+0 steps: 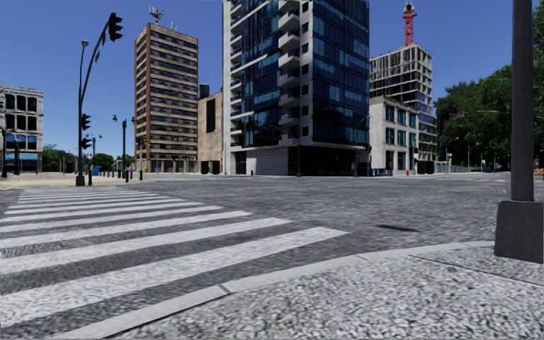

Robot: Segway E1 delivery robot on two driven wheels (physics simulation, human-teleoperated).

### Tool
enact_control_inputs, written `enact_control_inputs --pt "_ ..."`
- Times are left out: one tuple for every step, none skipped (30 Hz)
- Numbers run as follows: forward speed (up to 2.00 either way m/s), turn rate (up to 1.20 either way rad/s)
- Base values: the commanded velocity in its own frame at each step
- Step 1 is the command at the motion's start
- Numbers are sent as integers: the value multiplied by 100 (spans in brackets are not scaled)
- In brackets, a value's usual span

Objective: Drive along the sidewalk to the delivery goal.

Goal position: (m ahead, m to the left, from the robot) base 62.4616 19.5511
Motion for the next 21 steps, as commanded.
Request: enact_control_inputs --pt "200 62" --pt "200 62" --pt "200 62" --pt "200 62" --pt "200 63" --pt "200 63" --pt "200 63" --pt "200 63" --pt "200 63" --pt "200 64" --pt "200 64" --pt "200 64" --pt "200 64" --pt "200 66" --pt "200 68" --pt "200 68" --pt "200 68" --pt "200 69" --pt "200 69" --pt "200 69" --pt "200 69"
